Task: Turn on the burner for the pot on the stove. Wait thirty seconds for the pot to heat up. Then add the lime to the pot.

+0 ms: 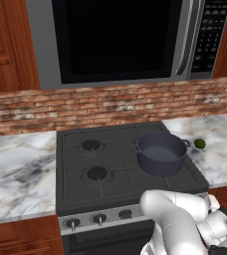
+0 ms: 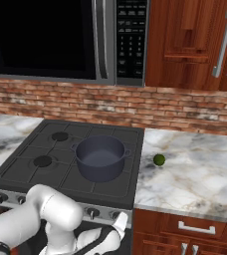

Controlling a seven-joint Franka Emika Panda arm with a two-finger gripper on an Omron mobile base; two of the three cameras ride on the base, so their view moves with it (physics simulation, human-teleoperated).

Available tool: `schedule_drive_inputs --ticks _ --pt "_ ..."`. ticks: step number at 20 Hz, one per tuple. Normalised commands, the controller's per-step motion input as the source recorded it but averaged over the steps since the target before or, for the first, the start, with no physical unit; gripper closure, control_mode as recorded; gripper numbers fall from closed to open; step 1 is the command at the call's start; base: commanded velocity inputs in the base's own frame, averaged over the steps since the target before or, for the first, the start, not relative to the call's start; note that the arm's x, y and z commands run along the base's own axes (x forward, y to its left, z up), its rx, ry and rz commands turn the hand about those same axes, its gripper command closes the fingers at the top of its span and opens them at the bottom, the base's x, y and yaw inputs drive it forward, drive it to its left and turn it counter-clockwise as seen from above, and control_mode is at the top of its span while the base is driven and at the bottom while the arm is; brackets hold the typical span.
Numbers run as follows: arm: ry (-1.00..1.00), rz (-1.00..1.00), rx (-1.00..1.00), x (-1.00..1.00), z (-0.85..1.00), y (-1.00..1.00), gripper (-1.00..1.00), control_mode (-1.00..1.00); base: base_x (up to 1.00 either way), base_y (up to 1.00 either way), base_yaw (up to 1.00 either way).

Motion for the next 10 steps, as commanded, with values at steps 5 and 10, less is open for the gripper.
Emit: schedule_drive_inputs --ticks 5,10 --pt "0.01 -0.01 0.00 -0.40 0.06 0.00 -1.00 -1.00 0.00 0.00 0.00" --pt "0.05 -0.04 0.00 -0.64 0.21 0.00 -1.00 -1.00 0.00 0.00 0.00"
